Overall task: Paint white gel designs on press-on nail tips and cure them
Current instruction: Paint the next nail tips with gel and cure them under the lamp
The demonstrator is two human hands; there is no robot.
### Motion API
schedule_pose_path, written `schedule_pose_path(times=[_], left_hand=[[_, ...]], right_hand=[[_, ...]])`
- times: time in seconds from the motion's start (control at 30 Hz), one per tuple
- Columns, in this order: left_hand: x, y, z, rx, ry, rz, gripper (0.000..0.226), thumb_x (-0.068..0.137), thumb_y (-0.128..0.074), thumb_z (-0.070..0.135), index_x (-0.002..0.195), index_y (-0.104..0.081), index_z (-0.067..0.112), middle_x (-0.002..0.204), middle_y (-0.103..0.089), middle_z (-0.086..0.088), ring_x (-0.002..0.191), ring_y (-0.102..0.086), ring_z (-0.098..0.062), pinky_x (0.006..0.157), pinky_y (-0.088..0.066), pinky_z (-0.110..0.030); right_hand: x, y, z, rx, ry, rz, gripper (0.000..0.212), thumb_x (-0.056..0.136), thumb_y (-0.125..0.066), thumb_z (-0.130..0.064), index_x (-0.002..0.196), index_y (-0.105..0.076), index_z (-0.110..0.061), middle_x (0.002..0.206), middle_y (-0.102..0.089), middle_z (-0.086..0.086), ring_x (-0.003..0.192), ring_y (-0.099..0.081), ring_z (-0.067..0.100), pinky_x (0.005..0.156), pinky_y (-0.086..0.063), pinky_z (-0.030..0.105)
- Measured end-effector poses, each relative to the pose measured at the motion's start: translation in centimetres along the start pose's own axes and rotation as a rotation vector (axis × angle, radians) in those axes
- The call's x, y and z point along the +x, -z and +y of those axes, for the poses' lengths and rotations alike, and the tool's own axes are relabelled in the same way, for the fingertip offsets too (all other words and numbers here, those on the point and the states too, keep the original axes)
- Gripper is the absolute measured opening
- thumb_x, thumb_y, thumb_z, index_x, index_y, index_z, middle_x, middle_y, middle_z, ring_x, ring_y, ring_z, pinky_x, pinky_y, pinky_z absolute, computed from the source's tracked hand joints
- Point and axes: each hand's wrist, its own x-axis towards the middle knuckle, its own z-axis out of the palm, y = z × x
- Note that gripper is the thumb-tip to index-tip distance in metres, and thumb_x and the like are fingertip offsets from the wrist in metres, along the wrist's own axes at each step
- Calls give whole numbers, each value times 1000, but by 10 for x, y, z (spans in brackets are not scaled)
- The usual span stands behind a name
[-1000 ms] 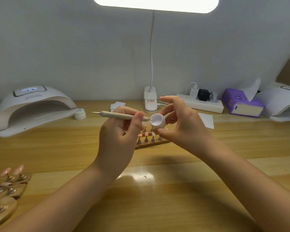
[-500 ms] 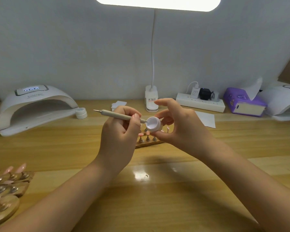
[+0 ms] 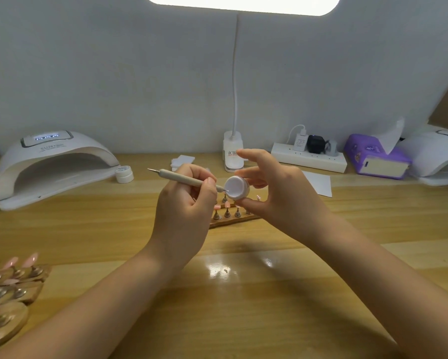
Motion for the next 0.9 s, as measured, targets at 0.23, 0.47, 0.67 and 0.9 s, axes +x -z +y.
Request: schedule_pose_path(times=[0.23, 0.47, 0.67, 0.9], left_hand=[[1, 0, 0, 10, -15, 5, 9, 88, -50, 28, 79, -54, 27, 64, -60, 14, 57, -55, -3, 50, -46, -18], [-1, 0, -3, 55, -22, -26, 15, 96, -53, 18, 83, -55, 24, 72, -60, 6, 61, -56, -8, 51, -46, -18], [-1, -1, -2, 66, -14, -22, 15, 97, -54, 16, 84, -56, 23, 77, -62, 5, 64, -59, -9, 55, -49, -19], [-2, -1, -3, 74, -15, -34, 13, 97, -54, 17, 86, -57, 24, 79, -63, 5, 66, -61, -11, 58, -53, -29]], right_hand=[[0, 0, -1, -5, 5, 0, 76, 76, -81, -23, 141, -41, -16, 117, -69, 0, 101, -67, 16, 87, -55, 31], [0, 0, 1, -11, -3, -5, 76, 75, -82, -23, 140, -42, -16, 116, -69, 0, 102, -66, 16, 88, -54, 30], [1, 1, 2, -13, -8, 4, 76, 75, -82, -24, 139, -43, -16, 116, -69, -1, 101, -66, 16, 87, -52, 28], [0, 1, 2, -13, -7, 6, 75, 75, -81, -24, 139, -43, -16, 116, -69, -1, 100, -67, 16, 86, -54, 30]])
